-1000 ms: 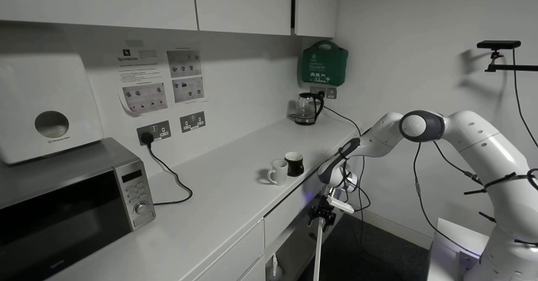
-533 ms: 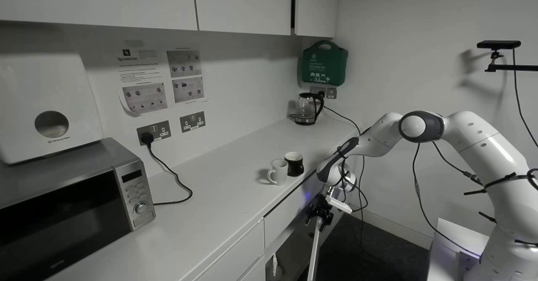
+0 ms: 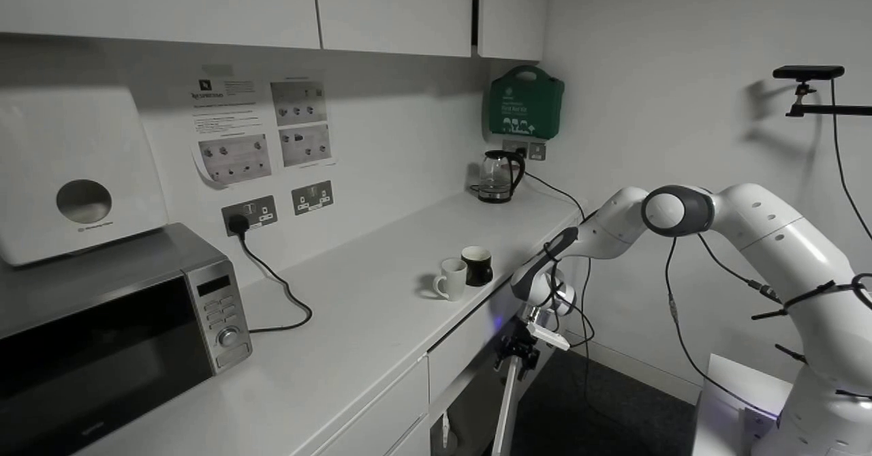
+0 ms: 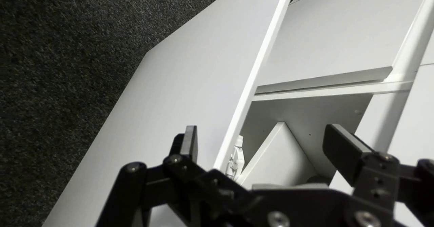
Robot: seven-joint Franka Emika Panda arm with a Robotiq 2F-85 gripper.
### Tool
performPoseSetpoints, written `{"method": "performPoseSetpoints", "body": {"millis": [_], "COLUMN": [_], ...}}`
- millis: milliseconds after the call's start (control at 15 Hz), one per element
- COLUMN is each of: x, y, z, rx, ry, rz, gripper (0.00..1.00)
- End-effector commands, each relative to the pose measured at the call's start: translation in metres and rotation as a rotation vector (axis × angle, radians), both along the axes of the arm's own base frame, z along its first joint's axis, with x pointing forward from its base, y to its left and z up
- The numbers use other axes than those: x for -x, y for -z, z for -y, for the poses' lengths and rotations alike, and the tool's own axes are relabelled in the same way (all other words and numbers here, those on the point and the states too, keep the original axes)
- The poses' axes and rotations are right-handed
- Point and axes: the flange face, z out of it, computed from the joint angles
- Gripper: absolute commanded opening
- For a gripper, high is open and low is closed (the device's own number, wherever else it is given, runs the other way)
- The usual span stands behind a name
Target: Remove the white and mug and the black mugs from the drawer, push the drawer closed, close the open bottom cabinet
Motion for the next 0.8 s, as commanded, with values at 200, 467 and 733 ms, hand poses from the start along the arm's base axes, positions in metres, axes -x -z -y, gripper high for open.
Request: {"method": "performPoseSetpoints", "body": {"millis": [200, 467, 733], "x": [0.006, 0.001, -0.007], "y": [0.016, 0.018, 0.018], "z": [0.005, -0.004, -0.012], "rx": [-0.02, -0.03, -0.041], "ry": [-0.009, -0.02, -0.029], "rz": [-0.013, -0.007, 0.005], "gripper": [1.0, 1.0, 1.0]}}
